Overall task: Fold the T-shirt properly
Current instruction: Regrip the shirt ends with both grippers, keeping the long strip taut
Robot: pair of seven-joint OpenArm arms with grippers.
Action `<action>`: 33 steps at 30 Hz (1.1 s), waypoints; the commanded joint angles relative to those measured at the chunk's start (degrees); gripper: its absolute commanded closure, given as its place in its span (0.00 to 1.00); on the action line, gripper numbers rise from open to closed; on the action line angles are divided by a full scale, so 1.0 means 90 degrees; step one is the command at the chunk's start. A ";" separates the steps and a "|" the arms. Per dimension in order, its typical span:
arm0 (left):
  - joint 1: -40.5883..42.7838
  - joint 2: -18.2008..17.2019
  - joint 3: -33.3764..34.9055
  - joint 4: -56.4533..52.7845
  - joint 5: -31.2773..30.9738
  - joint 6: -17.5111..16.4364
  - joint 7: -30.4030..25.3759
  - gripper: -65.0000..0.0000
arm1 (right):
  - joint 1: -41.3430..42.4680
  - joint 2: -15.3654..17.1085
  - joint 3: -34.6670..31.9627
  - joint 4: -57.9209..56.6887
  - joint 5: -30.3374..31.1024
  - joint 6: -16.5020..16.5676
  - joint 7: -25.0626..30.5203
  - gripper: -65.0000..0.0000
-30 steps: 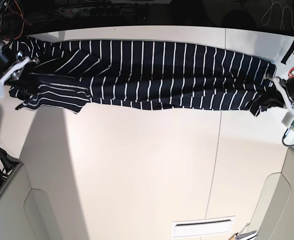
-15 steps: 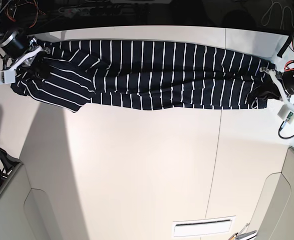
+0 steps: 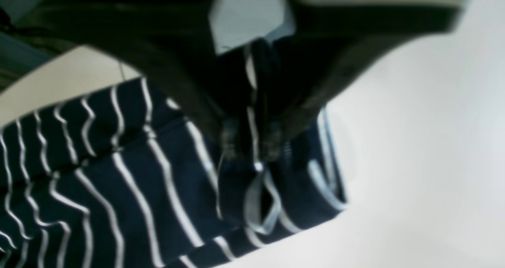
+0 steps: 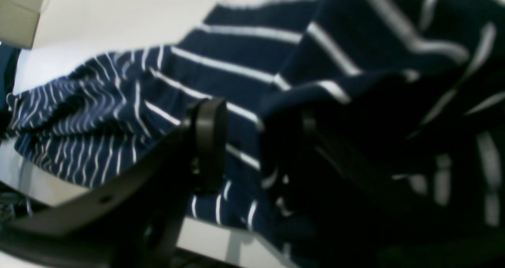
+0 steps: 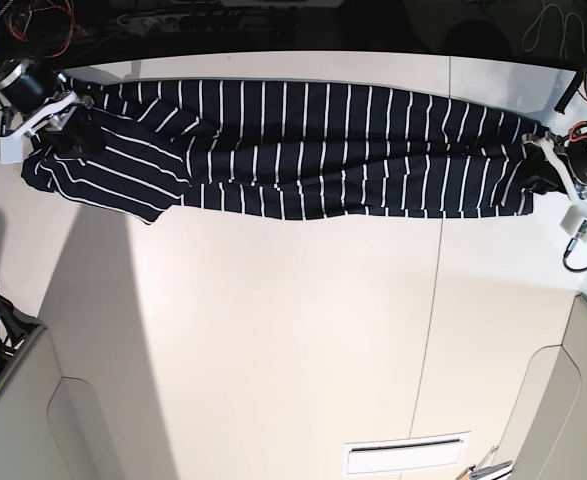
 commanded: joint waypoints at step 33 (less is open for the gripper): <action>0.0158 0.0879 -0.1855 0.0075 -0.0719 -0.0070 0.0109 0.35 | 0.0826 0.0087 0.1069 0.0384 -0.0316 0.0070 -0.0126 1.00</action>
